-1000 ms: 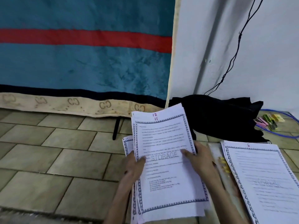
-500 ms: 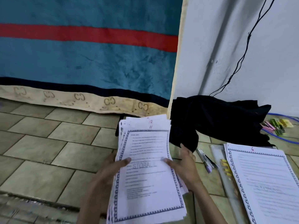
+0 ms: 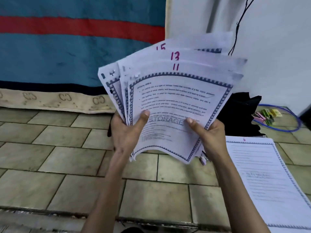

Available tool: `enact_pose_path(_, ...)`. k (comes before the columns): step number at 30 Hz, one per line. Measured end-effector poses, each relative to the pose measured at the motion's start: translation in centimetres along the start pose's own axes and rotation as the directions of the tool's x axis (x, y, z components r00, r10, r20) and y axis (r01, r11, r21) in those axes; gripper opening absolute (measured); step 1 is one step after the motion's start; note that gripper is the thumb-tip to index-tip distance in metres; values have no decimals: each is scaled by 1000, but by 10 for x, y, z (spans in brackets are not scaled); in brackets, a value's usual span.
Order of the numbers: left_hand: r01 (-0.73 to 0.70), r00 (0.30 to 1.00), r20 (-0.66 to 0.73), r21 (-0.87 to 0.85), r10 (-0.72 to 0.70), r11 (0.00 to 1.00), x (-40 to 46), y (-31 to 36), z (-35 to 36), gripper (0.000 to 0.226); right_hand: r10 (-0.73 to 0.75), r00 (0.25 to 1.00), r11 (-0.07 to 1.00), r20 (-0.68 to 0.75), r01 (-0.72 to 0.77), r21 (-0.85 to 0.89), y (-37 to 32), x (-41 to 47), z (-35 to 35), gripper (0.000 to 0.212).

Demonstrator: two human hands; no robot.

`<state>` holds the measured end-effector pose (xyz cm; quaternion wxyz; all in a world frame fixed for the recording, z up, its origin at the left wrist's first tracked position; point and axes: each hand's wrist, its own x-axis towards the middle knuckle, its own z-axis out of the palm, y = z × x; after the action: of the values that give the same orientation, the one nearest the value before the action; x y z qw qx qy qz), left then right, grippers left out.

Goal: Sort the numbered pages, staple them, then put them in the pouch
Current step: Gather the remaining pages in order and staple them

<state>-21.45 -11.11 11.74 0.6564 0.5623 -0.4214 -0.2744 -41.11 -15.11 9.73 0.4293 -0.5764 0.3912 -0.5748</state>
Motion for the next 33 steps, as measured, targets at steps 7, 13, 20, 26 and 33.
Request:
enact_pose_path(7, 179, 959, 186, 196, -216, 964, -3, -60, -27, 59, 236, 963, 969, 128, -222, -109, 56, -29, -25, 38)
enact_pose_path(13, 230, 961, 126, 133, -247, 964, -9, -68, -3, 38, 294, 951, 954, 96, -286, -95, 70, -34, 1, 32)
enact_pose_path(20, 177, 961, 180, 179, -209, 968, -2, -89, -14, 36, 275, 961, 957, 39, -270, -107, 72, -39, -12, 41)
enact_pose_path(26, 273, 955, 86, 128, -285, 953, -16, -109, -7, 21, 319, 947, 946, 38, -316, -68, 77, -45, -10, 28)
enact_pose_path(33, 228, 969, 93, 21, -229, 973, -22, -95, 3, 22, 256, 966, 967, 30, -256, -5, 67, -38, -11, 39)
